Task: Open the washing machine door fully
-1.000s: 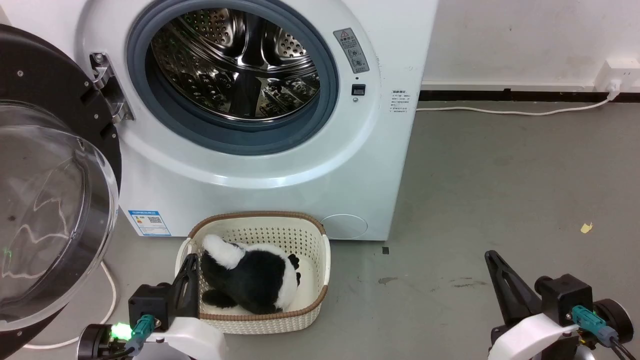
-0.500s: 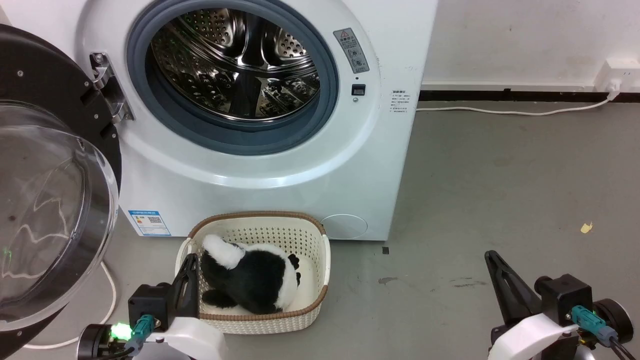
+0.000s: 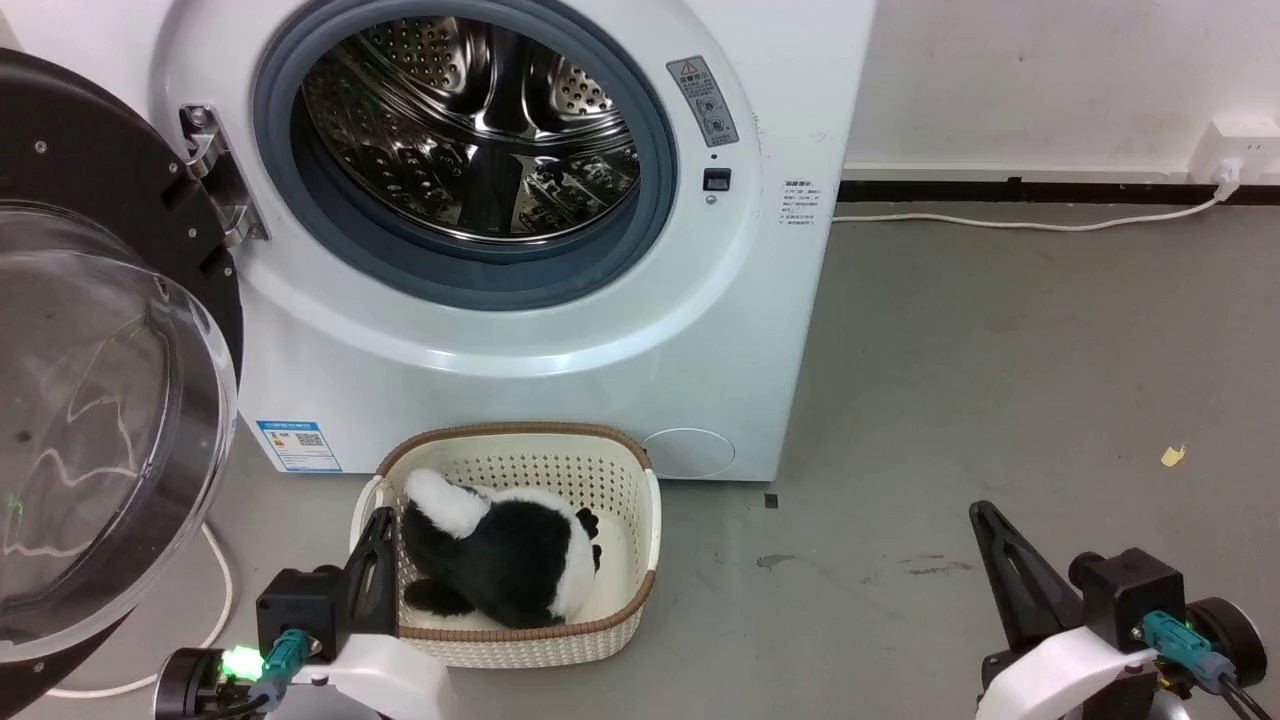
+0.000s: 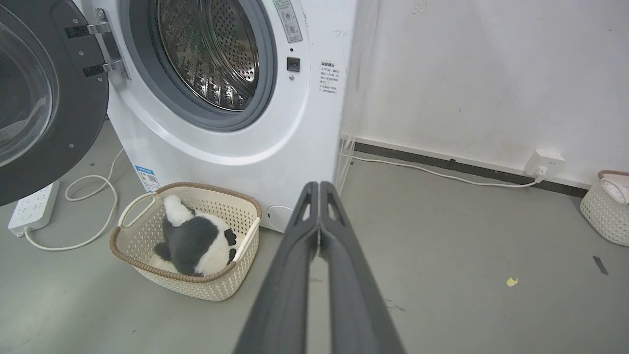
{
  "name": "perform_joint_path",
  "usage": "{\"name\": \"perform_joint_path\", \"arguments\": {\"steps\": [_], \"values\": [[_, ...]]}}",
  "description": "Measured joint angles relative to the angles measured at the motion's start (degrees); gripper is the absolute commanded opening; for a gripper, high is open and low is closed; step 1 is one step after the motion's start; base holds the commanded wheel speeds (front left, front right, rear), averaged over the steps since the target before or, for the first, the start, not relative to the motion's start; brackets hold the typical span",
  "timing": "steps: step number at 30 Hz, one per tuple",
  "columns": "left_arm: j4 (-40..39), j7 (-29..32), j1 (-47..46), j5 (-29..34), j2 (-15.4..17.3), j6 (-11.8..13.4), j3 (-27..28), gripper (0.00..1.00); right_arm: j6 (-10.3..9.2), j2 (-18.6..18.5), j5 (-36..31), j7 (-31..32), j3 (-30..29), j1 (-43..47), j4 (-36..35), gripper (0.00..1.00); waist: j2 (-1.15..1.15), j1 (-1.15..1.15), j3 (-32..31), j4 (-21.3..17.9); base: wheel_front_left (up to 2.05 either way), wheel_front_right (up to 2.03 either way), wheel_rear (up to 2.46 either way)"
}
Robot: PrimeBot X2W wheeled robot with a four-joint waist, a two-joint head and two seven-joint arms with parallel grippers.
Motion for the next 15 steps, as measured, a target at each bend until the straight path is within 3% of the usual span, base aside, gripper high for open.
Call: {"name": "perform_joint_path", "arguments": {"steps": [15], "values": [[0.0,0.0,0.0,0.0,0.0,0.0,0.0,0.0,0.0,0.0,0.0,0.0,0.0,0.0,0.0,0.0,0.0,0.0,0.0,0.0,0.0,0.0,0.0]]}}
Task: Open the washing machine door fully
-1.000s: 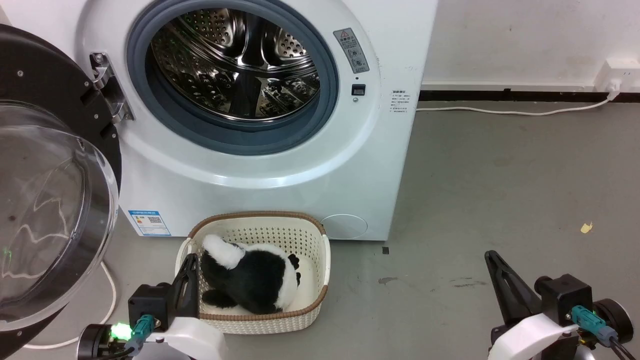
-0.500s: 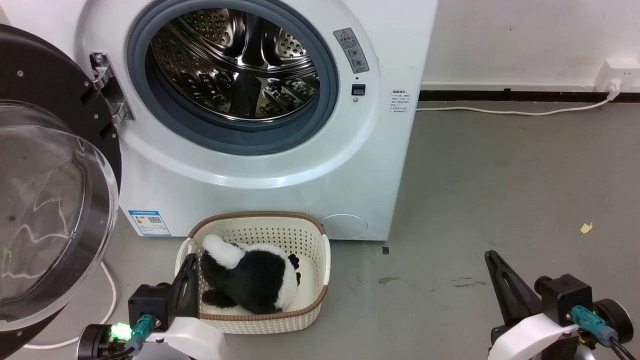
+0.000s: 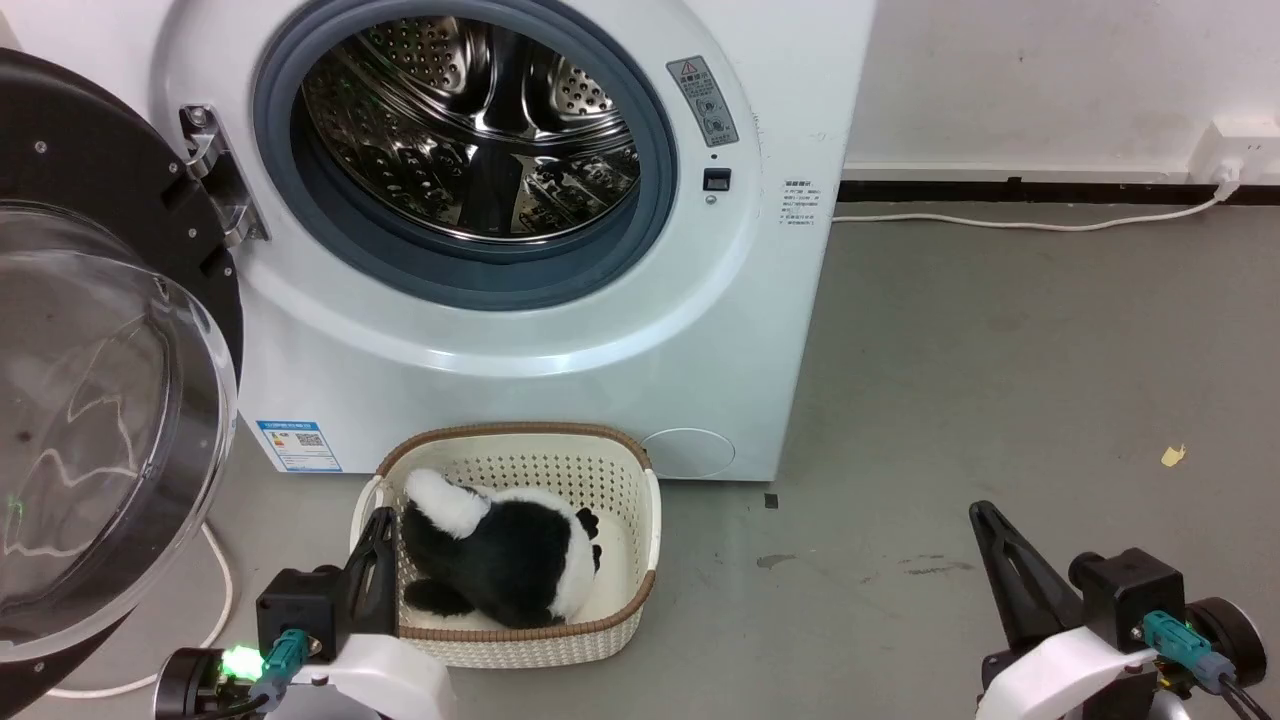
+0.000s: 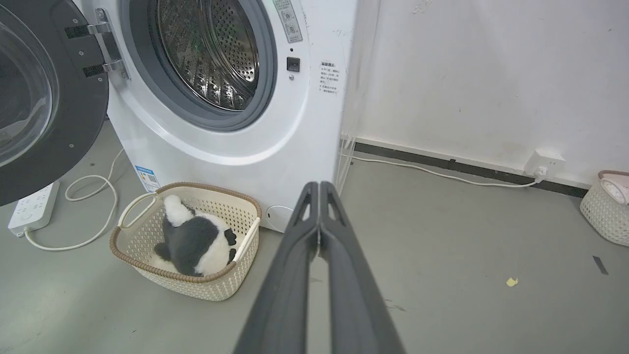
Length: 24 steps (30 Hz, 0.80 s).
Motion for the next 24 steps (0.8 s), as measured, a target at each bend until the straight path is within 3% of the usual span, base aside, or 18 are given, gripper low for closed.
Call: {"name": "perform_joint_path", "arguments": {"steps": [24], "values": [[0.0,0.0,0.0,0.0,0.0,0.0,0.03,0.0,0.0,0.0,0.0,0.0,0.02,0.0,0.0,0.0,0.0,0.0,0.0,0.0,0.0,0.0,0.0]]}}
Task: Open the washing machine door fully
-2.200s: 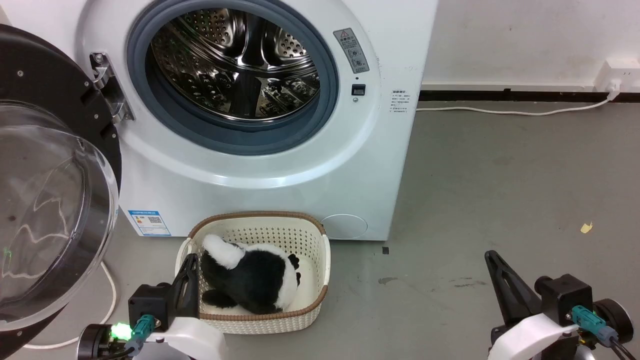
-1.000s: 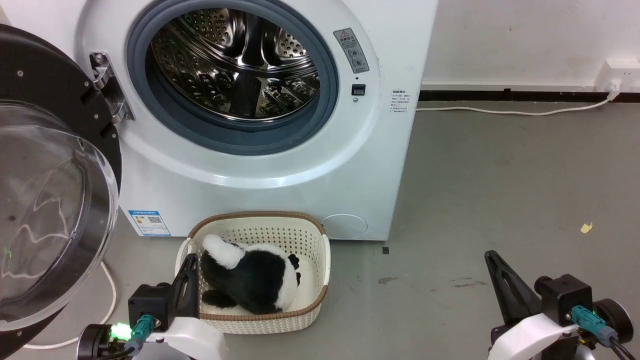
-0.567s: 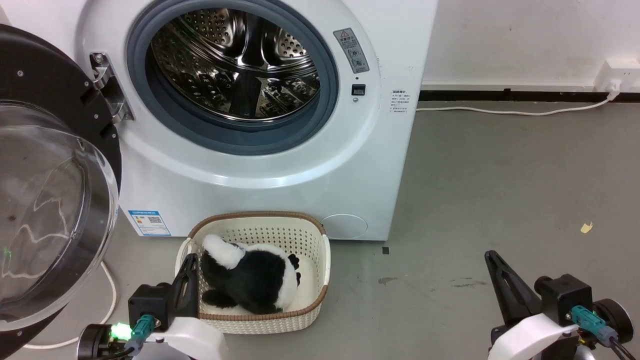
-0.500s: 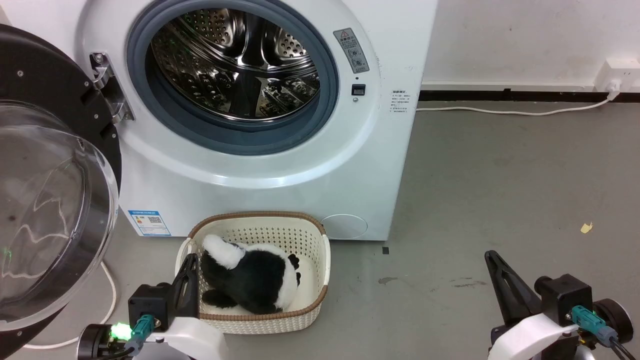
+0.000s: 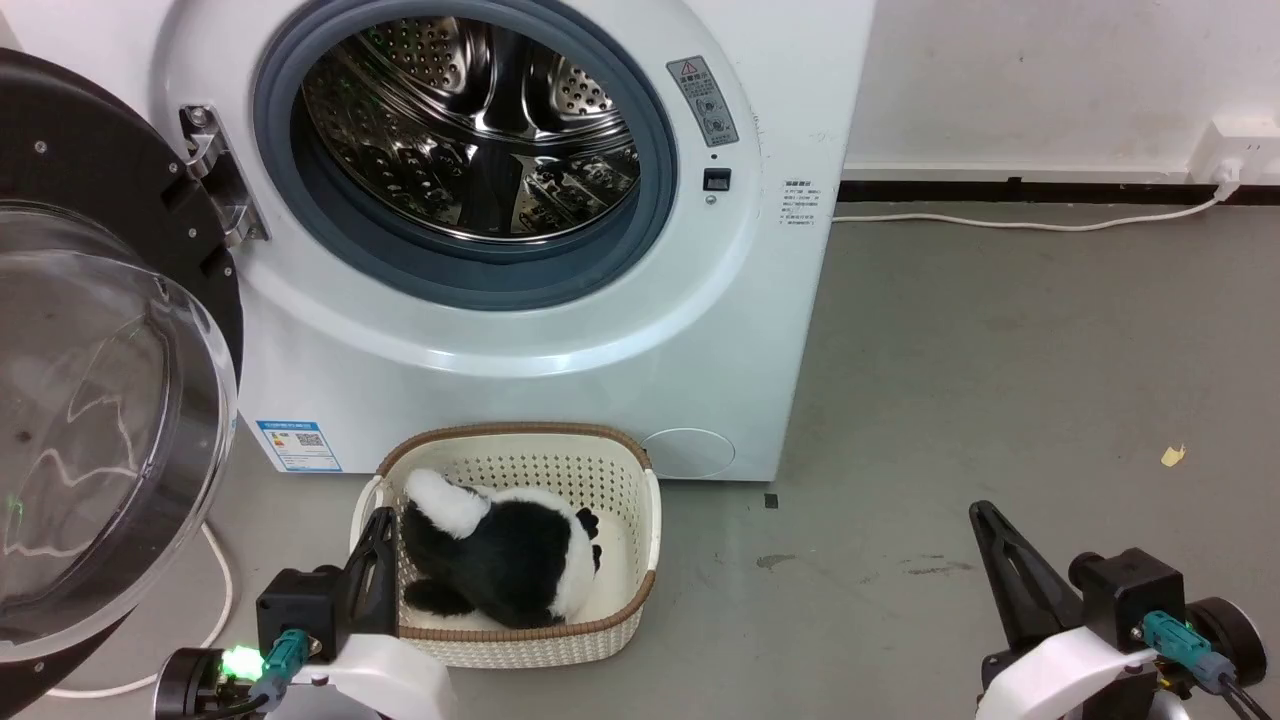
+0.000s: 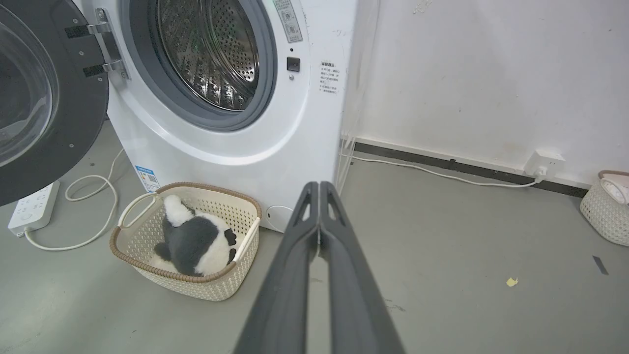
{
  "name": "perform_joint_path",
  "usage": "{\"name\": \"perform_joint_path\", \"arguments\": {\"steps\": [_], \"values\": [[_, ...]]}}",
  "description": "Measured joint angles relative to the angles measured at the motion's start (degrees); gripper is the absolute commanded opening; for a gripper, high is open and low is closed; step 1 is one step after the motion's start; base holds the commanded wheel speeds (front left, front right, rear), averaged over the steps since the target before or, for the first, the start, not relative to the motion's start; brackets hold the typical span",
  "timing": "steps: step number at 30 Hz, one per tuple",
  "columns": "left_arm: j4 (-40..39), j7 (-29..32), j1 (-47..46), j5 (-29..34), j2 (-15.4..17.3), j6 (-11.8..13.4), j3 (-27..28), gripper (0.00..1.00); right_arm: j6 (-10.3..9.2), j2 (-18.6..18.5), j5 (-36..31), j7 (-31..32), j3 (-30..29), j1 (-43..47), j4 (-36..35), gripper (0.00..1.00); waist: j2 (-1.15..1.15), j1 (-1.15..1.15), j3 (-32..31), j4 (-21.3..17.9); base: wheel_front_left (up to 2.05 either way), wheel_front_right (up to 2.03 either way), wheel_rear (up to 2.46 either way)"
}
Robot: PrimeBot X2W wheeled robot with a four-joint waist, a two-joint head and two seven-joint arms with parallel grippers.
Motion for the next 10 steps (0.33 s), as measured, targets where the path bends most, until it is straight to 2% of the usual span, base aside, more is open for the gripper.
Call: {"name": "perform_joint_path", "arguments": {"steps": [10], "values": [[0.0,0.0,0.0,0.0,0.0,0.0,-0.01,0.0,0.0,0.0,0.0,0.0,-0.01,0.0,0.0,0.0,0.0,0.0,0.0,0.0,0.0,0.0,0.0]]}}
